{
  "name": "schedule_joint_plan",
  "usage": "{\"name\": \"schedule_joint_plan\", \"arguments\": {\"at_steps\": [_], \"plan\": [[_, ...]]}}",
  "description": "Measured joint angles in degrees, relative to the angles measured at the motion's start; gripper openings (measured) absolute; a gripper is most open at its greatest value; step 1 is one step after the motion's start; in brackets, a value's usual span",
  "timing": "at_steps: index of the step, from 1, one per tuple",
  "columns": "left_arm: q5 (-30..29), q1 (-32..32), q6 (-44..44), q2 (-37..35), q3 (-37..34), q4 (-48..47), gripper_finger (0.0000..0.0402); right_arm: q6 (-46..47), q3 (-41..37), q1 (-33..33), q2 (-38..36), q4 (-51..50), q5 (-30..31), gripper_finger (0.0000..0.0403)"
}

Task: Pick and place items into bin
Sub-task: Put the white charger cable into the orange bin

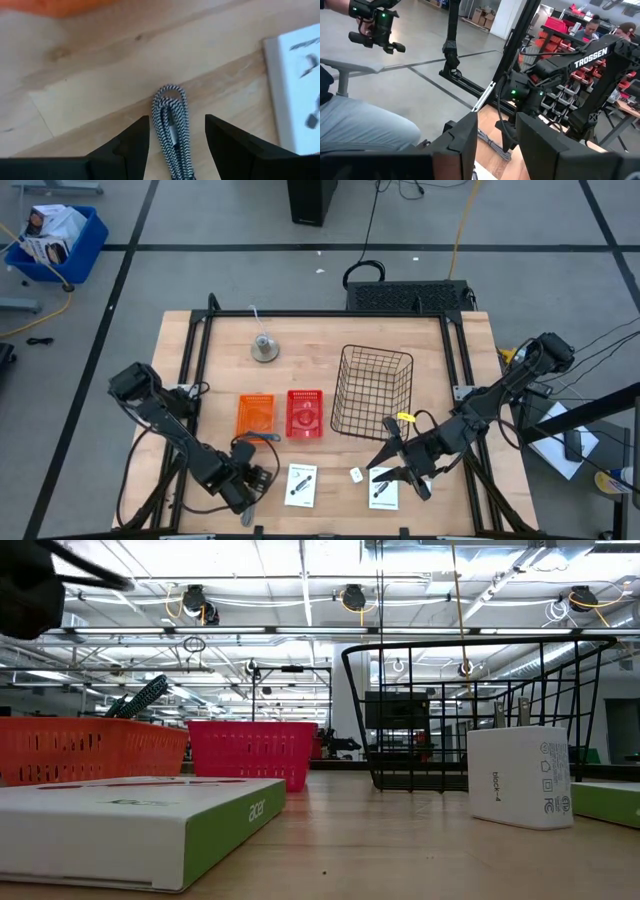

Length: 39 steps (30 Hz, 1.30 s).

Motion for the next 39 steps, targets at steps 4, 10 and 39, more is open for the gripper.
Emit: {"name": "schedule_joint_plan", "arguments": {"at_steps": [4,10,39], "plan": [[2.09,-0.24,0.07,1.91,-0.05,1.63,0.0195,0.07,0.0,0.0,0.0,-0.52,0.0,0.0128],[4.98,-0.09,1.54,5.77,0.21,3.83,0.0195,0.07,0.0,0.0,0.02,0.16,-0.01,0.0128],[-5.01,-2.13,3.1,-3.52,3.24,-1.79,0.0045,1.41,0.0,0.02,0.0,-0.35,0.09,0.0128]]}}
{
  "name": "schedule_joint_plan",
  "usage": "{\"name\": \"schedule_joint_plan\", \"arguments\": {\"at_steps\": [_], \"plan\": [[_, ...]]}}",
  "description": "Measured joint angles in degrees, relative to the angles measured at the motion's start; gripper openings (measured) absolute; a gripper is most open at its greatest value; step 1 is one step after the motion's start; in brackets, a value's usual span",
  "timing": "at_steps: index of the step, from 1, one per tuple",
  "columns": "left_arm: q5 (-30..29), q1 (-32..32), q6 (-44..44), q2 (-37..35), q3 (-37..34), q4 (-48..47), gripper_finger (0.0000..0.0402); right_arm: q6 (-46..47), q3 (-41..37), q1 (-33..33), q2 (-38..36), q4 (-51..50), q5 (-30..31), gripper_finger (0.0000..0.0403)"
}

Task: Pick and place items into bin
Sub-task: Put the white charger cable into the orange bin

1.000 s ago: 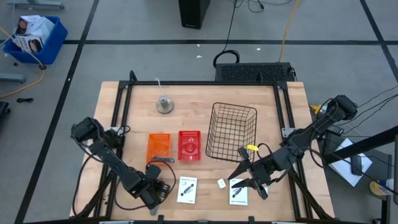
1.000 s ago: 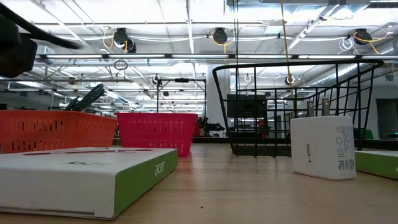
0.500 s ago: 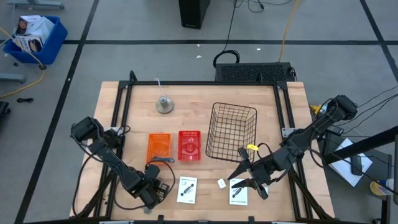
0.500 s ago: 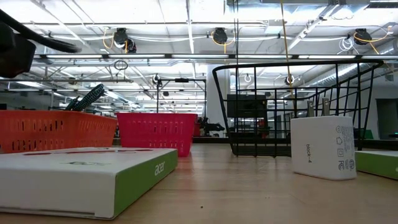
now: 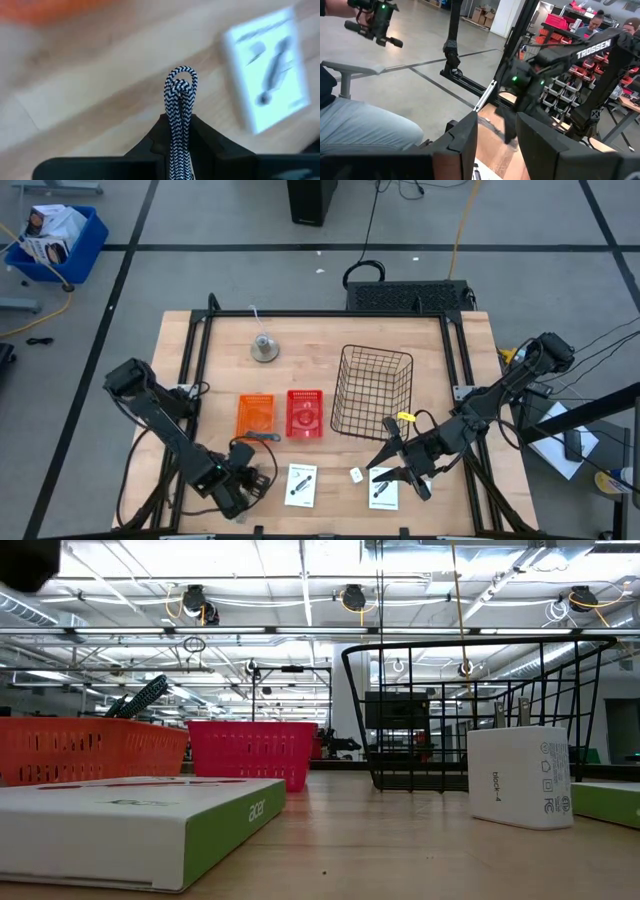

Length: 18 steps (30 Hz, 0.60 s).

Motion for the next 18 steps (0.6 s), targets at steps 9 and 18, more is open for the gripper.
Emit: {"name": "schedule_joint_plan", "arguments": {"at_steps": [9,18], "plan": [[-8.81,6.05,10.49,-8.27,0.91,-5.69,0.005,0.0,0.0,0.0,0.0,-0.04,0.02,0.0128],[-8.12,16.15,22.35,-12.89,0.88,-11.42,0.0049,-0.01,-0.54,0.0,0.01,0.77,0.05,0.0128]]}}
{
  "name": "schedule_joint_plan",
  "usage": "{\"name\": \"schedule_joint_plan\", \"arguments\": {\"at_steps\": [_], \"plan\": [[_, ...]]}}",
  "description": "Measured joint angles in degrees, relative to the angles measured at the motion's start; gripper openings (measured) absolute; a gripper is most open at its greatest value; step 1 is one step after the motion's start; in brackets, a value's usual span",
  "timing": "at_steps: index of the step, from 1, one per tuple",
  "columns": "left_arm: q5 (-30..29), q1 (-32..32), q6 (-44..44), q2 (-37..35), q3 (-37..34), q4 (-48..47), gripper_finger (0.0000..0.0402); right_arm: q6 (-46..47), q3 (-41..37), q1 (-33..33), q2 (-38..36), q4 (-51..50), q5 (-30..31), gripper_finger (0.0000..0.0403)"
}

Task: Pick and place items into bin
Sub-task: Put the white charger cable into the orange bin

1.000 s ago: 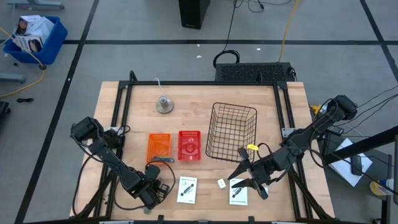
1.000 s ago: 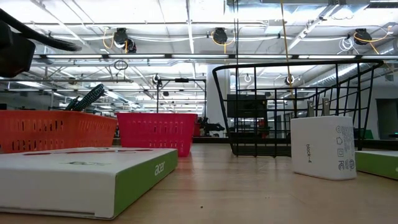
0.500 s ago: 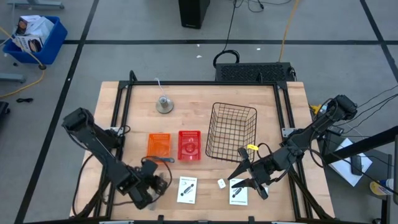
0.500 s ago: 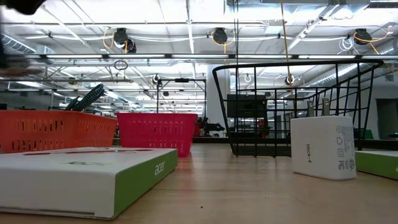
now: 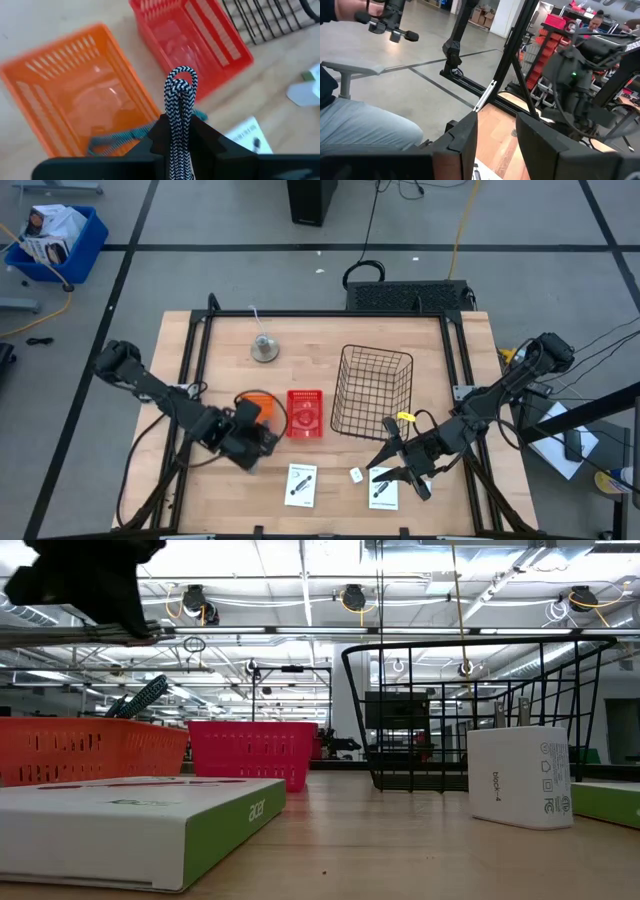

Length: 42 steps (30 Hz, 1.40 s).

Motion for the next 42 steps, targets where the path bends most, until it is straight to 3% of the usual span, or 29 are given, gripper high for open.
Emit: {"name": "schedule_joint_plan", "arguments": {"at_steps": [9,18,26,33,42], "plan": [[-0.75,6.61,-0.46,-2.78,0.0,-11.11,0.0047,-0.42,-1.84,-0.04,0.01,3.67,0.01,0.0128],[-3.49,9.6,-0.53,-2.97,0.0,-13.64,0.0067,-0.88,-1.86,-0.04,0.01,3.67,0.01,0.0128],[-4.05,11.19,-0.18,-2.95,0.0,-15.04,0.0046,-1.07,-1.88,-0.04,0.01,3.66,0.01,0.0128],[-4.27,11.4,-0.12,-2.95,0.0,-15.6,0.0081,-1.07,-1.88,-0.04,0.01,3.63,0.01,0.0128],[-4.62,11.38,0.09,-2.95,0.0,-15.32,0.0069,-1.07,-1.89,-0.04,0.01,3.54,0.01,0.0128]]}}
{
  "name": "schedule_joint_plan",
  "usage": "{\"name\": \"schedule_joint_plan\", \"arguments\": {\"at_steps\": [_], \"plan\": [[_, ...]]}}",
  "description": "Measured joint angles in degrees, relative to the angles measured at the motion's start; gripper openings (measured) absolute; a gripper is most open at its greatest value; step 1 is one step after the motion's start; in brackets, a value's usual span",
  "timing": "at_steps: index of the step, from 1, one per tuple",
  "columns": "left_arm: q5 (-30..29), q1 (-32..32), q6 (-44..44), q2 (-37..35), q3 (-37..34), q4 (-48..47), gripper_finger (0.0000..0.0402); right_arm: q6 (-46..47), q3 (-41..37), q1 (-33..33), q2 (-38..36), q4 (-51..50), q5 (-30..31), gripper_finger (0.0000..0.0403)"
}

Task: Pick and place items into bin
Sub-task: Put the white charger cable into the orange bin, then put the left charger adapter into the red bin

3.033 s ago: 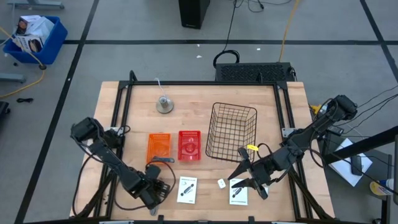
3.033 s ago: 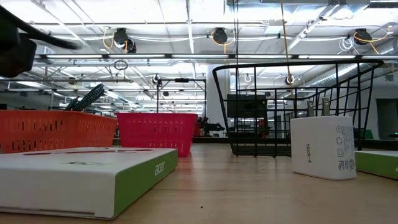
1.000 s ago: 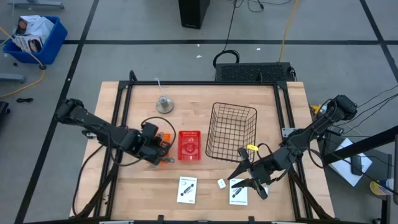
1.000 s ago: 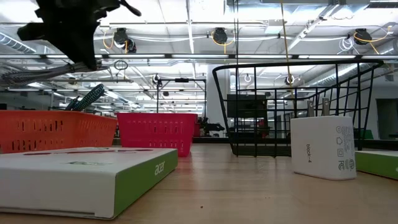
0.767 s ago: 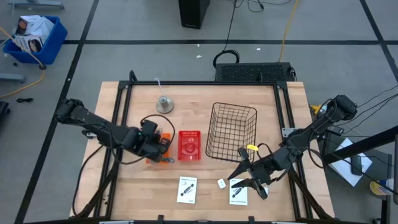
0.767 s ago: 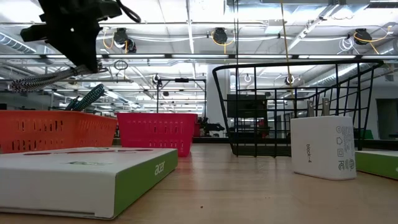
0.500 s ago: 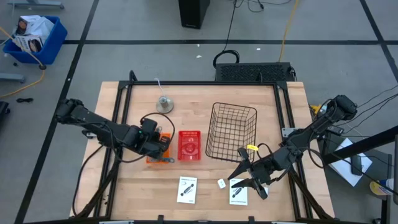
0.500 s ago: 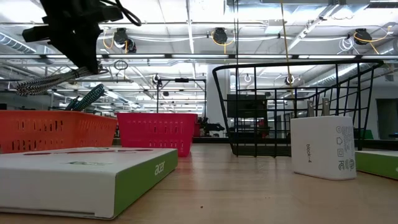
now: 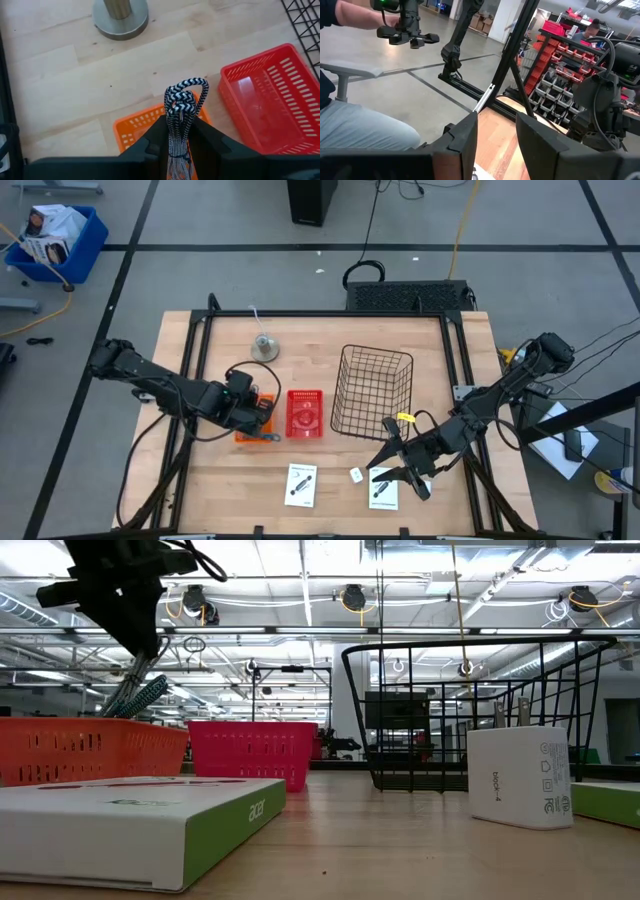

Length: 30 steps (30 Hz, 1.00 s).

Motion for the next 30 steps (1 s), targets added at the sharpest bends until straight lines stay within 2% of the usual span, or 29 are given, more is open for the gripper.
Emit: {"name": "schedule_joint_plan", "arguments": {"at_steps": [3,8,13,30], "plan": [[1.08,0.01,0.56,0.0,0.0,-0.02,0.0068,0.0,0.0,0.0,0.0,-0.09,0.0,0.0128],[8.78,0.6,1.54,0.0,0.0,-0.86,0.0063,0.0,0.0,0.0,0.0,-0.11,0.0,0.0128],[9.37,0.7,1.53,0.0,0.0,-1.03,0.0057,0.0,0.0,0.0,0.0,-0.11,0.0,0.0128],[14.51,0.7,3.0,0.0,0.0,-0.81,0.0165,-0.24,0.0,0.0,0.0,-0.15,0.0,0.0128]]}}
